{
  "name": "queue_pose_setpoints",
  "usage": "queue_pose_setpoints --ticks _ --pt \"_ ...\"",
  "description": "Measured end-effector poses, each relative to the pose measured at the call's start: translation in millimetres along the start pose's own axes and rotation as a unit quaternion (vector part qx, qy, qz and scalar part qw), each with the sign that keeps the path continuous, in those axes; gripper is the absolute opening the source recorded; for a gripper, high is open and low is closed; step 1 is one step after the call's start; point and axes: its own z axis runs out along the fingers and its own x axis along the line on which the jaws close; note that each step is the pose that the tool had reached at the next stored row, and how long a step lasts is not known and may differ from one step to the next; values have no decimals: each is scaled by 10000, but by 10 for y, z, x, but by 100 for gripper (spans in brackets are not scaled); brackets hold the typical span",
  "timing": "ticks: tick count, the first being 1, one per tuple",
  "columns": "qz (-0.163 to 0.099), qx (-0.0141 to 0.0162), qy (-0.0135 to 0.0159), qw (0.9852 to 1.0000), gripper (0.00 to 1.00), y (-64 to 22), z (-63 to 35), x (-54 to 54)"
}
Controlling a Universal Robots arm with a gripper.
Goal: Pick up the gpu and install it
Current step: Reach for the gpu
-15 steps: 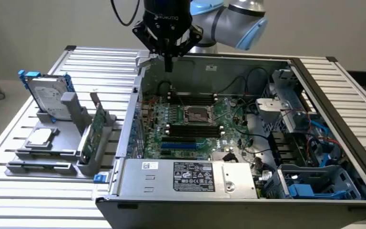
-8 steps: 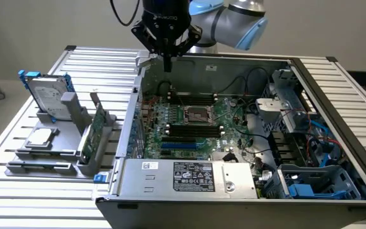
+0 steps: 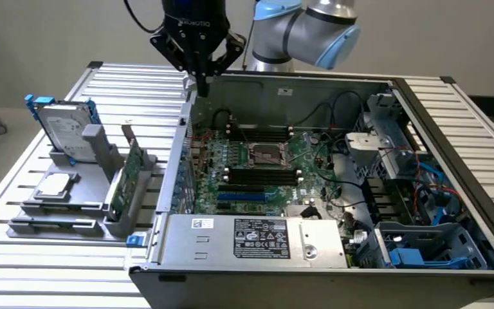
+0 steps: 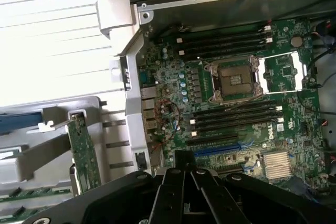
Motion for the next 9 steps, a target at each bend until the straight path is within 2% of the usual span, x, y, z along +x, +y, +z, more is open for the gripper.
queue_pose_setpoints --ticks 9 --pt "0 2 0 10000 11 -69 38 407"
